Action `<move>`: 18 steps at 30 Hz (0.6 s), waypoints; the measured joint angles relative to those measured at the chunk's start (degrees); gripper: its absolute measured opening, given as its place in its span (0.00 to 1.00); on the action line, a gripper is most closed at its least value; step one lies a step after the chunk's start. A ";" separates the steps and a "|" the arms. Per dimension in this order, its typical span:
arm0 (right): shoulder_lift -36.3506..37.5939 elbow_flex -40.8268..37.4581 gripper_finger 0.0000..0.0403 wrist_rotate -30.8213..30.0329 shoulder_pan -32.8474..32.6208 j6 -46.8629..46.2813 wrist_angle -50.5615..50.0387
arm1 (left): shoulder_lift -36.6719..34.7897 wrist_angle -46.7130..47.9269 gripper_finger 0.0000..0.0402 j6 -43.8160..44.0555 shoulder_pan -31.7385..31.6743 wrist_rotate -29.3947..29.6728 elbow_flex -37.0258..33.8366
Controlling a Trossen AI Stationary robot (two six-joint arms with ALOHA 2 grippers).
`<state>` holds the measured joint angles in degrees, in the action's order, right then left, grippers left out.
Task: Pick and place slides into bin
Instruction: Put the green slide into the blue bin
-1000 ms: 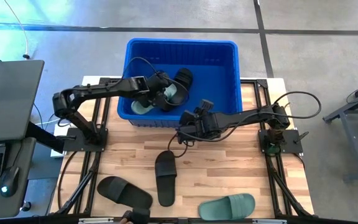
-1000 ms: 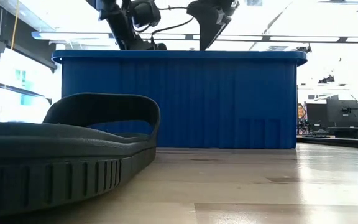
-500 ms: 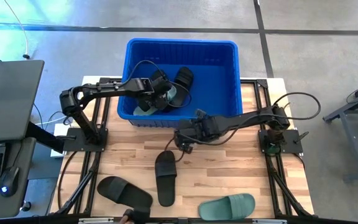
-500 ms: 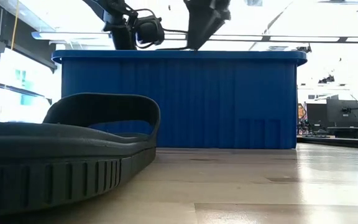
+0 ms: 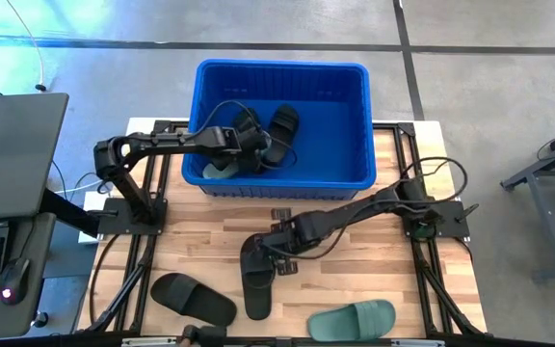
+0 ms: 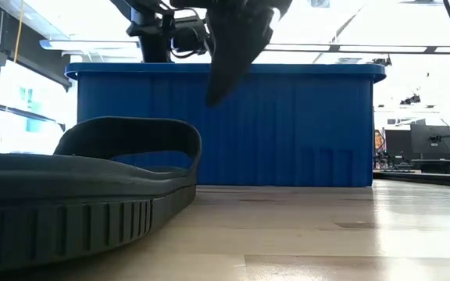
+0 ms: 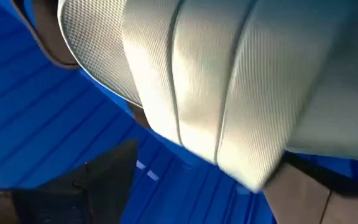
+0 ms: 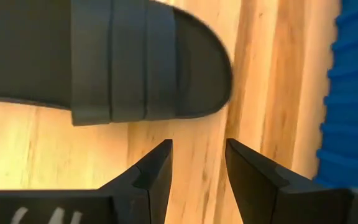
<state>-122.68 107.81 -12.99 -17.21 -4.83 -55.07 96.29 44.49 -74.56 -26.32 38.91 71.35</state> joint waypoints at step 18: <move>0.22 10.85 0.34 11.20 -8.45 -53.12 -35.19 | -0.02 -0.73 0.77 11.97 7.53 9.63 6.72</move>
<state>-122.45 118.66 -1.80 -25.65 -57.95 -90.26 96.27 43.76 -62.59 -18.79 48.54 78.07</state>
